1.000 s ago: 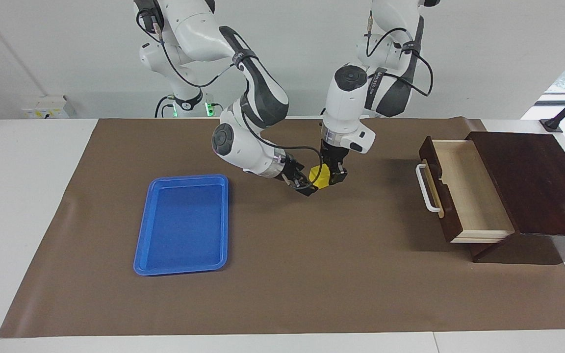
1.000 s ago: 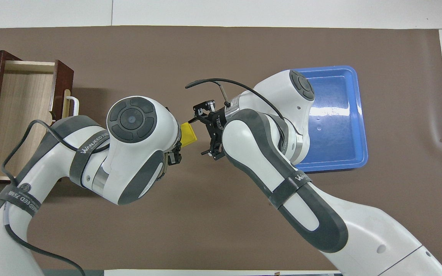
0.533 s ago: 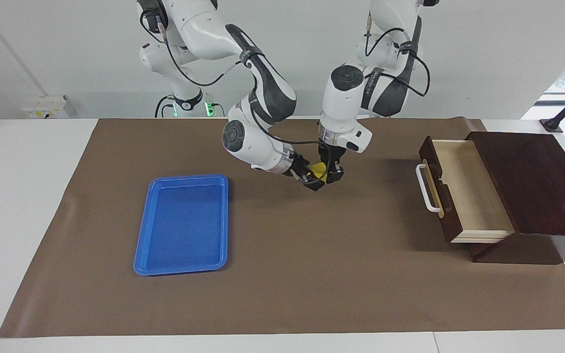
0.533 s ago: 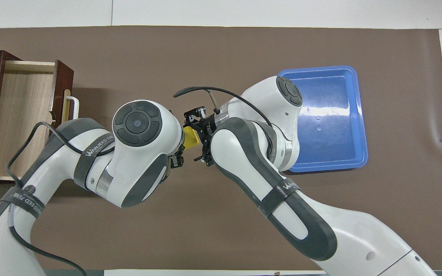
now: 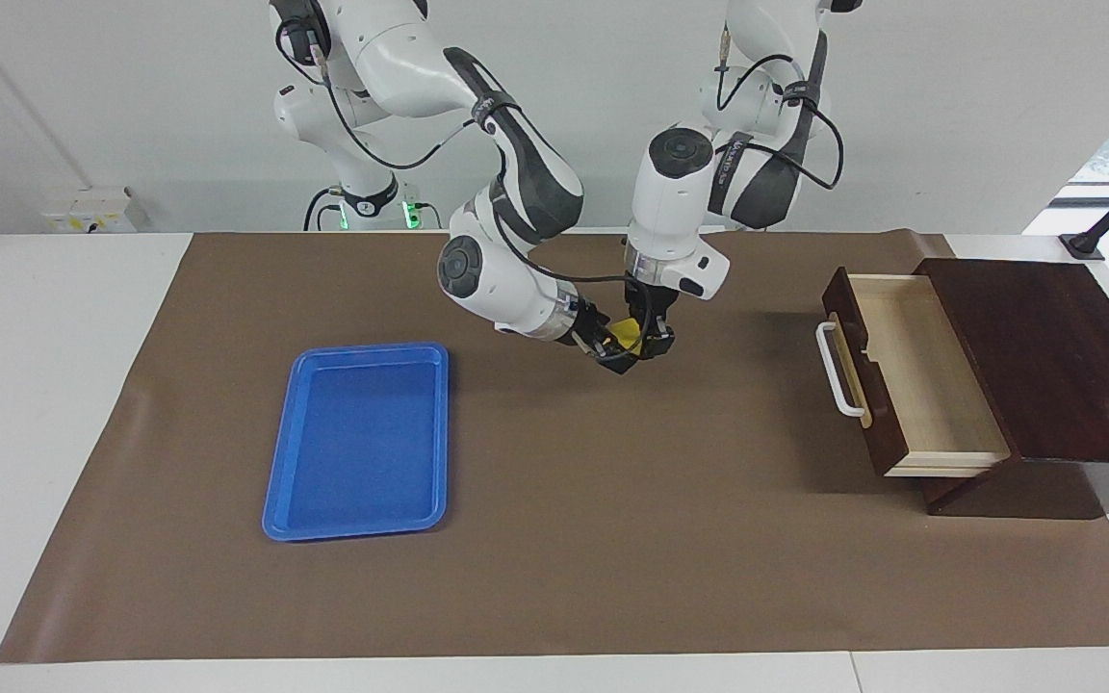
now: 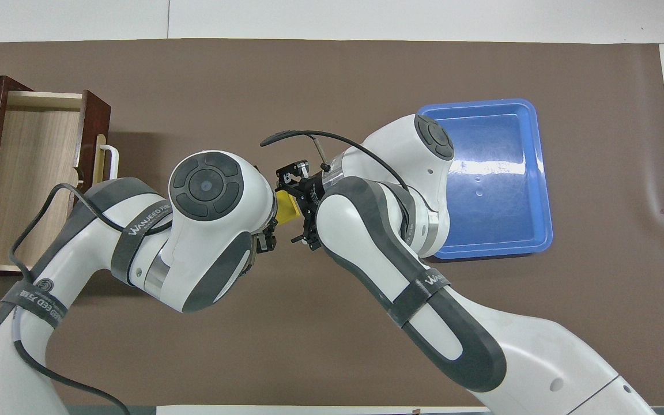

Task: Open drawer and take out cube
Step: 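Grasp the cube with the right gripper and open the left gripper, then carry the cube into the blue tray with the right gripper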

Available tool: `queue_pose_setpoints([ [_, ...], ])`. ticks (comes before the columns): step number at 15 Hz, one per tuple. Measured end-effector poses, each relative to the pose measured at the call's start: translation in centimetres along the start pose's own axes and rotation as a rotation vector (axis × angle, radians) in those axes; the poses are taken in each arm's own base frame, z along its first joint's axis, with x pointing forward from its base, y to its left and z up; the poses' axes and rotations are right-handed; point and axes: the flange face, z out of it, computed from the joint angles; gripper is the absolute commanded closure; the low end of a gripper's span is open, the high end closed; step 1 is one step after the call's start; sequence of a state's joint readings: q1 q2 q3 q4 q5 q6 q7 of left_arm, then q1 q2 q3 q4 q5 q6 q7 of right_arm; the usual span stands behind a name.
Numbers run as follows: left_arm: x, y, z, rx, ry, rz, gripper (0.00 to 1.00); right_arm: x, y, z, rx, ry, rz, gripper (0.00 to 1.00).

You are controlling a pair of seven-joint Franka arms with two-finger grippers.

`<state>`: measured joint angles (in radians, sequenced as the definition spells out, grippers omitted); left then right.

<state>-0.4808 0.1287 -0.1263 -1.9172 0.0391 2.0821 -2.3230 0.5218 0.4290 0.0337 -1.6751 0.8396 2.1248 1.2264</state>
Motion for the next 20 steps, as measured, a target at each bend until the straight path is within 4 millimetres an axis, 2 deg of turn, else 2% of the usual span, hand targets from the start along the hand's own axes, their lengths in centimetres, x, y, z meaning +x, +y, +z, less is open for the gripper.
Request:
queue_pose_setpoints([
  [1,0.0,-0.1,0.1,0.002,0.002,0.001,1.0,0.1,-0.1,-0.1,0.007,-0.002,0.004,0.77],
  [2,-0.1,-0.2,0.2,0.005,0.003,0.003,1.0,0.1,-0.2,-0.2,0.016,-0.001,0.007,1.0],
  [9,-0.1,-0.4,0.4,0.011,0.003,0.011,1.0,0.2,-0.4,-0.4,0.031,0.001,0.044,1.0],
  [10,-0.1,-0.4,0.4,0.011,0.003,0.012,0.8,0.2,-0.4,-0.4,0.031,0.001,0.044,1.0],
  [11,-0.1,-0.4,0.4,0.01,0.003,0.013,0.38,0.2,-0.4,-0.4,0.033,0.002,0.044,1.0],
  [12,0.0,-0.3,0.4,0.009,0.002,0.015,0.0,0.2,-0.4,-0.4,0.035,0.002,0.045,1.0],
  [15,1.5,1.2,0.0,-0.001,-0.002,0.008,0.0,0.4,-0.3,-0.3,0.031,0.003,0.051,1.0],
  [20,7.0,5.3,-0.2,-0.008,0.002,0.022,0.0,1.0,-0.4,-0.7,0.036,0.005,0.059,1.0],
])
